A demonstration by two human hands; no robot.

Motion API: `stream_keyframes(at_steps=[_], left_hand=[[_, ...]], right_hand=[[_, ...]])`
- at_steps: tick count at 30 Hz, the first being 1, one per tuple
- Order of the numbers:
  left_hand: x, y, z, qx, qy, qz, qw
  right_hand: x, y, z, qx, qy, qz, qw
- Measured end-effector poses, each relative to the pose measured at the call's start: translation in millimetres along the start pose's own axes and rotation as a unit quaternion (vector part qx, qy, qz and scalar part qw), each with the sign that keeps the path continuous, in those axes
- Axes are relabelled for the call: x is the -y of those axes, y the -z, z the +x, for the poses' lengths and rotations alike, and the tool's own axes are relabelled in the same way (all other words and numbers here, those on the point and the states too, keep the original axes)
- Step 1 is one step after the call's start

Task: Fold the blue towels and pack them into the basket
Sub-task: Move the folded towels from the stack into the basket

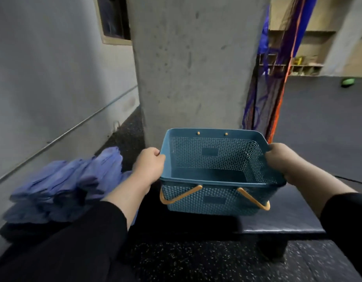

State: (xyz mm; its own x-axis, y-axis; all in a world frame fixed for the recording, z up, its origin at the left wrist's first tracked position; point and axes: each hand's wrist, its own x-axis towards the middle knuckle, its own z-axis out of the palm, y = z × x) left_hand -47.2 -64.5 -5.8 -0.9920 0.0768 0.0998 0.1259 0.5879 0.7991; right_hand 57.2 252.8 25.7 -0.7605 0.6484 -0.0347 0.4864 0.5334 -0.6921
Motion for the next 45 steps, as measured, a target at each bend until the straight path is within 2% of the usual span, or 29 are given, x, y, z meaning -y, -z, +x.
stream_keyframes(at_steps=[7,13,15,16,19,21,23,25,28,31,33,37,40,45], left_hand=[[26,-72,5,0.01,0.047,-0.028,0.998],[27,-79,13,0.003,0.035,-0.047,0.998],[26,-76,11,0.001,0.022,-0.045,0.999],[27,-72,11,-0.01,0.008,-0.045,0.999],[33,-52,9,-0.087,-0.061,-0.05,0.993],[41,-32,5,-0.154,-0.121,-0.04,0.98],[49,-9,3,-0.207,-0.166,-0.037,0.963],[61,16,4,-0.247,-0.177,-0.06,0.951],[84,54,10,-0.317,-0.17,-0.088,0.929],[112,91,19,-0.365,-0.119,-0.043,0.923],[133,108,26,-0.346,-0.05,0.012,0.937],[149,118,28,-0.179,0.055,0.102,0.977],[143,118,25,-0.134,0.069,0.117,0.982],[138,110,28,-0.077,0.051,0.147,0.985]], right_hand=[[-61,-37,50,0.014,-0.029,-0.055,0.998],[-60,-30,54,0.017,-0.032,-0.07,0.997],[-53,-28,46,0.018,-0.028,-0.117,0.993],[-47,-27,41,-0.008,-0.007,-0.142,0.99],[-16,-31,21,-0.112,0.131,-0.105,0.979],[19,-43,2,-0.114,0.208,-0.05,0.97],[55,-64,-15,-0.087,0.245,0.002,0.966],[91,-89,-33,-0.046,0.271,0.043,0.961],[140,-133,-56,0.029,0.301,0.091,0.949],[175,-185,-68,0.098,0.298,0.123,0.941],[188,-222,-72,0.148,0.284,0.115,0.94],[203,-276,-83,0.246,0.204,0.115,0.941],[209,-299,-90,0.301,0.119,0.155,0.934],[207,-314,-96,0.295,0.084,0.163,0.938]])
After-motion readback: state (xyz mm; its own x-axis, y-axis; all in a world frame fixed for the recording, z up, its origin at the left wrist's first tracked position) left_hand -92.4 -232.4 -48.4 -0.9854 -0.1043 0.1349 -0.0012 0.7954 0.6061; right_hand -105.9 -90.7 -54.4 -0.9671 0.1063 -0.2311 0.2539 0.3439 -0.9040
